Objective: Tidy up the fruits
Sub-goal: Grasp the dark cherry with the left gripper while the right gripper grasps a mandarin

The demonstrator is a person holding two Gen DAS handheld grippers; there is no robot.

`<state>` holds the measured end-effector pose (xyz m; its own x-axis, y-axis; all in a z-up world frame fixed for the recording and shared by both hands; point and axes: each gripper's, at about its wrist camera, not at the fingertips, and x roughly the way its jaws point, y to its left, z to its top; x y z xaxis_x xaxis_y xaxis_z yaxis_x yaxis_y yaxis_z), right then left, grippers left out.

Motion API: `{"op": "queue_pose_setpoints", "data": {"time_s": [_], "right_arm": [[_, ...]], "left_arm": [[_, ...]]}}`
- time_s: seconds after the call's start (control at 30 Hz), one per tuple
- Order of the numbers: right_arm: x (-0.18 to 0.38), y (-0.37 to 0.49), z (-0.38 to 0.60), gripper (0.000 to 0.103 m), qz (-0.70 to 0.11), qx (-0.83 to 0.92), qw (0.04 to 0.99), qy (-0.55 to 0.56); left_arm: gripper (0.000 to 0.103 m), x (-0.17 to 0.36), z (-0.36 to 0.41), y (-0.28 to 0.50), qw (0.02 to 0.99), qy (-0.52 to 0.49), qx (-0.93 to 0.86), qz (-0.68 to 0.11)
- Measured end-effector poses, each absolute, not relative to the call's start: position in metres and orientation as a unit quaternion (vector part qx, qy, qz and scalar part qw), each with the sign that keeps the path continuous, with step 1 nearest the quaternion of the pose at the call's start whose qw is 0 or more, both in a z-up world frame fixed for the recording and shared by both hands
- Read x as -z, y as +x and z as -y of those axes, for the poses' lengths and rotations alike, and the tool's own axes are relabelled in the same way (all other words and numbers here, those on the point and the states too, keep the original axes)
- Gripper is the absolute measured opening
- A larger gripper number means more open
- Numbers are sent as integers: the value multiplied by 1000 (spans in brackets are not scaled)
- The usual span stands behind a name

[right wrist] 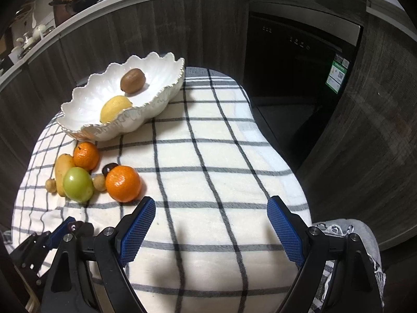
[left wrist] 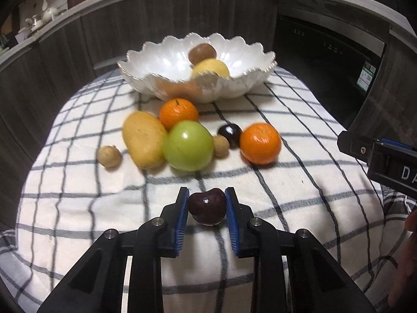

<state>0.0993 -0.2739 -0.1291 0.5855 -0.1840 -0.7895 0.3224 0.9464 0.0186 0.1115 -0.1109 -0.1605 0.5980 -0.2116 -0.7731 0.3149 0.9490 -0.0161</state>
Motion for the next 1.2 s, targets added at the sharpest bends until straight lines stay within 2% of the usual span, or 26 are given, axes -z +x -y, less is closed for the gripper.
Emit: {"op": "queue_pose_setpoints", "data": {"time_s": [0.37, 0.83, 1.2], "right_arm": [[117, 126, 236, 88, -432, 102, 895, 47], [148, 172, 199, 86, -460, 73, 884, 28], [172, 185, 199, 60, -483, 55, 873, 46]], "left_arm": [[28, 144, 66, 131, 909, 35, 95, -404], [28, 144, 16, 151, 917, 9, 33, -397], [28, 150, 17, 155, 914, 9, 32, -403]]}}
